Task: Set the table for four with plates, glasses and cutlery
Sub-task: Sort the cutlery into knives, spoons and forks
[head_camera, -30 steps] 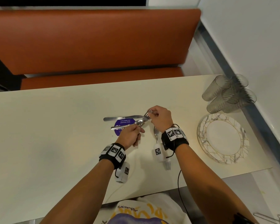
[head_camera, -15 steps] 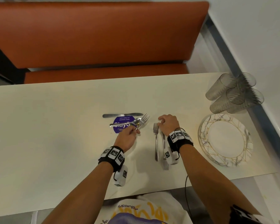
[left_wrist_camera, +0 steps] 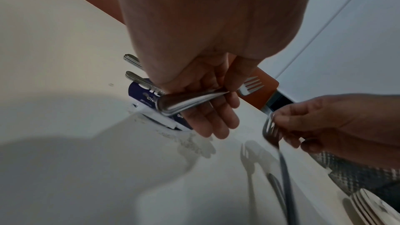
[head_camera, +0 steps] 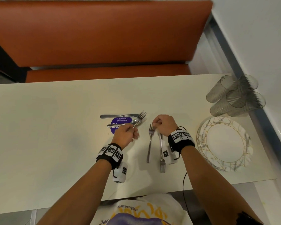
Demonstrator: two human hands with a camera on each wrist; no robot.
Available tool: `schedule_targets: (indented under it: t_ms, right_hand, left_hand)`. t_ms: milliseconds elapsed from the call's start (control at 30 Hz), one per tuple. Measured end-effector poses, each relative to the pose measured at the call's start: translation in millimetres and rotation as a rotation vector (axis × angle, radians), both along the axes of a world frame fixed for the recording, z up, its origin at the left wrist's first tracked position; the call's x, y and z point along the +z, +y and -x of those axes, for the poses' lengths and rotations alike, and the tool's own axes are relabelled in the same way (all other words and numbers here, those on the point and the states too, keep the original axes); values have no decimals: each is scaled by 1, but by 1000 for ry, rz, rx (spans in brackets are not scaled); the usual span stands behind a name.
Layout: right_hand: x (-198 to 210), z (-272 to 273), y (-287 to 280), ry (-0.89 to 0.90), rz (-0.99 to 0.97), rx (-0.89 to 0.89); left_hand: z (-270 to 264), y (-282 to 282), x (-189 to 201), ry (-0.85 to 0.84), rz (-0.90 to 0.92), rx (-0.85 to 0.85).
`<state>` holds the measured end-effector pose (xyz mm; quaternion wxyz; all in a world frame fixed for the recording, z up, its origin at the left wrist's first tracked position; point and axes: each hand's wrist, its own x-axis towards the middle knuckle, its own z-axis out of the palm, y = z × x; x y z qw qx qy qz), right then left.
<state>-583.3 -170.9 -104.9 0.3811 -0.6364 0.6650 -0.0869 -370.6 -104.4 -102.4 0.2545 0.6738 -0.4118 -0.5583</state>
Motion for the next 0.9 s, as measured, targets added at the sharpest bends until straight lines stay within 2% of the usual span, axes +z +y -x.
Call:
schedule_targets:
  t_ms: [100,200,367,533,700,833,900]
  right_hand:
    - [24,-6,-3,-99,97,-53]
    - [34,-16,-3,-179,198,-177]
    - [36,-32,13,-208,317,-308]
    - [33,-41,26,-185,390,-371]
    - [31,-43,24,-189,430,-389]
    - [36,-40,26,-315,298,-383]
    - [36,-52,39,-272,265,-345]
  left_hand:
    - [5,-4,4,77,-21,36]
    - [11,-3,15,164,-48,63]
    - [13,0,24,297,-90,40]
    - [7,4,26,301,-81,1]
    - [8,6,25,334,-88,-12]
    - [9,7,26,318,-90,-20]
    - [-7,15,27,327,-91,-78]
